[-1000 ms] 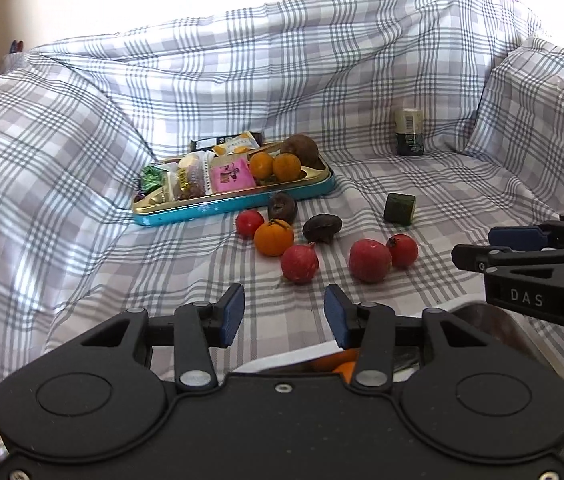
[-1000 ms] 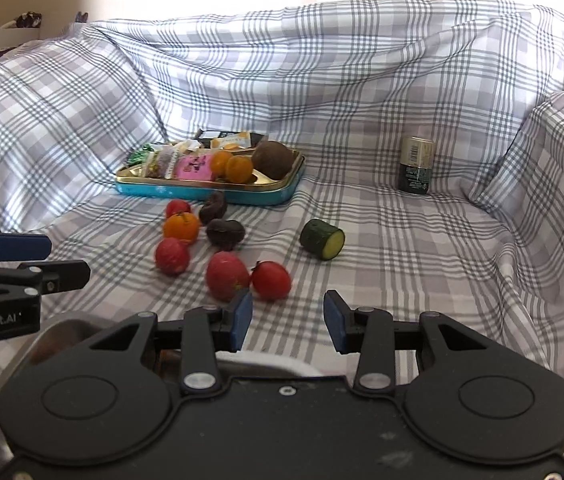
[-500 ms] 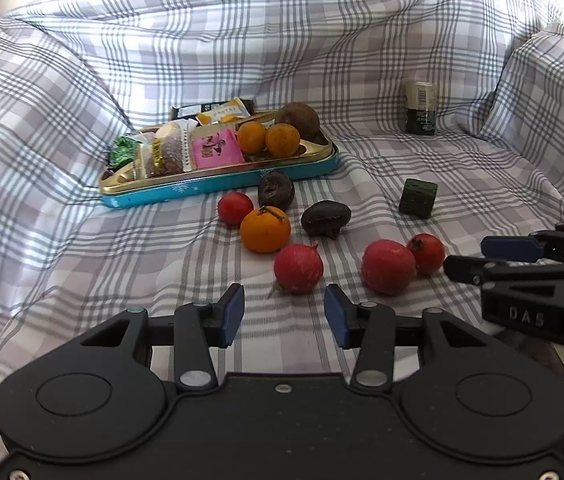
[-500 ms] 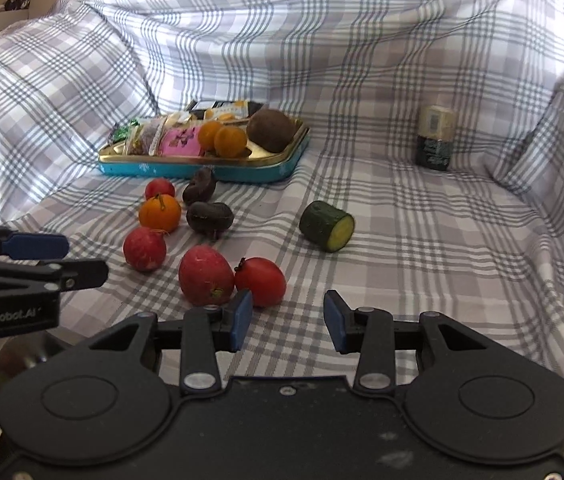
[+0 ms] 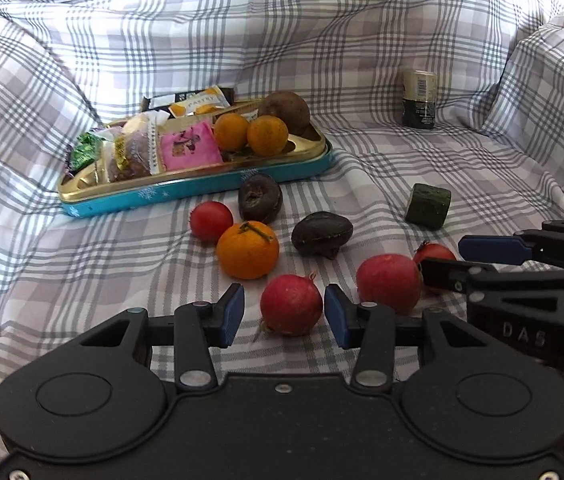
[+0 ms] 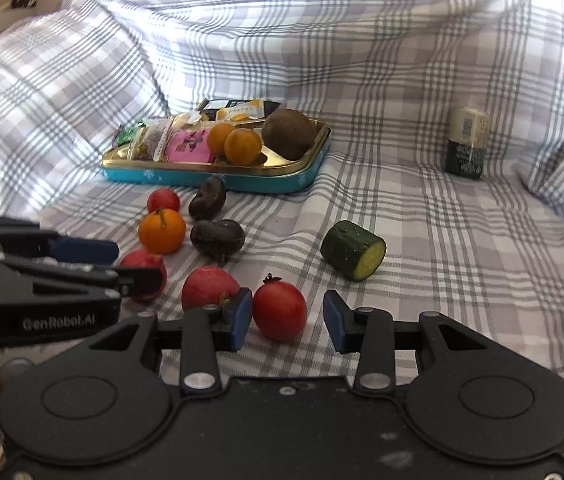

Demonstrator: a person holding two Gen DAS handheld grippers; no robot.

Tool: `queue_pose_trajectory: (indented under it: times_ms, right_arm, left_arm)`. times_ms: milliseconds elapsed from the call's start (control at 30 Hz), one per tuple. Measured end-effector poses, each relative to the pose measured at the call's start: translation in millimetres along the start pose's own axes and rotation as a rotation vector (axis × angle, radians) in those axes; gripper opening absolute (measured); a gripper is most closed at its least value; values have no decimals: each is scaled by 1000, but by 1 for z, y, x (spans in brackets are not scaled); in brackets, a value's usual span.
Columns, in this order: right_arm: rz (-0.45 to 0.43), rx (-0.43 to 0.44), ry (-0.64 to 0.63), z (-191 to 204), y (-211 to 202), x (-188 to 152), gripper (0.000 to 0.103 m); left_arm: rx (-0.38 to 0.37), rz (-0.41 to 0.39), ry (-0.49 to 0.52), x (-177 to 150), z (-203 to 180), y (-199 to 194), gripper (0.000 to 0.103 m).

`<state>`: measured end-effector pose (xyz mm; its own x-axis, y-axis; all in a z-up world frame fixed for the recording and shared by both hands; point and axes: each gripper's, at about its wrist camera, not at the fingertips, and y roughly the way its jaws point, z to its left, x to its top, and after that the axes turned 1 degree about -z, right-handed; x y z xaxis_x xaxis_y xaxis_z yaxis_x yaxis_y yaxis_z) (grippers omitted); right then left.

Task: Organize fruits
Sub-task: 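Close the left tool on the red fruit while the right tool grasps the tomato, then carry red fruit and tomato into the steel tray and open both tools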

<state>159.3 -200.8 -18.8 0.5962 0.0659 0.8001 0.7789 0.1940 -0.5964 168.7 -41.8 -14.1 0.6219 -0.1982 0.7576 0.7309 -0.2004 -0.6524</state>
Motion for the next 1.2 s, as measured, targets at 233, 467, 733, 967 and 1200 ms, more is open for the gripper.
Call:
queue_pose_trajectory:
  times_ms: [233,467,733,967,1200]
  right_arm:
    - [19,13,39,-5,9,1,42]
    - [1,3,60,-6,4,-2,33]
    - [-77,-30,116,-13,-30,-8,33]
    - [-102,-36,164,-5,-80,-41,33]
    - [-125,-38,175,7,-126,-72,33]
  left_arm:
    - [-20,-5,-6,-3,1,5,44]
    - [-13,-36,-29,-1,4,-6,44]
    - [-34,-94,-87,-14,5,-61,44]
    - [-61,-82,-82,-52,-5,-102,44]
    - [-70,-81,-79,-84,-21,-131,44]
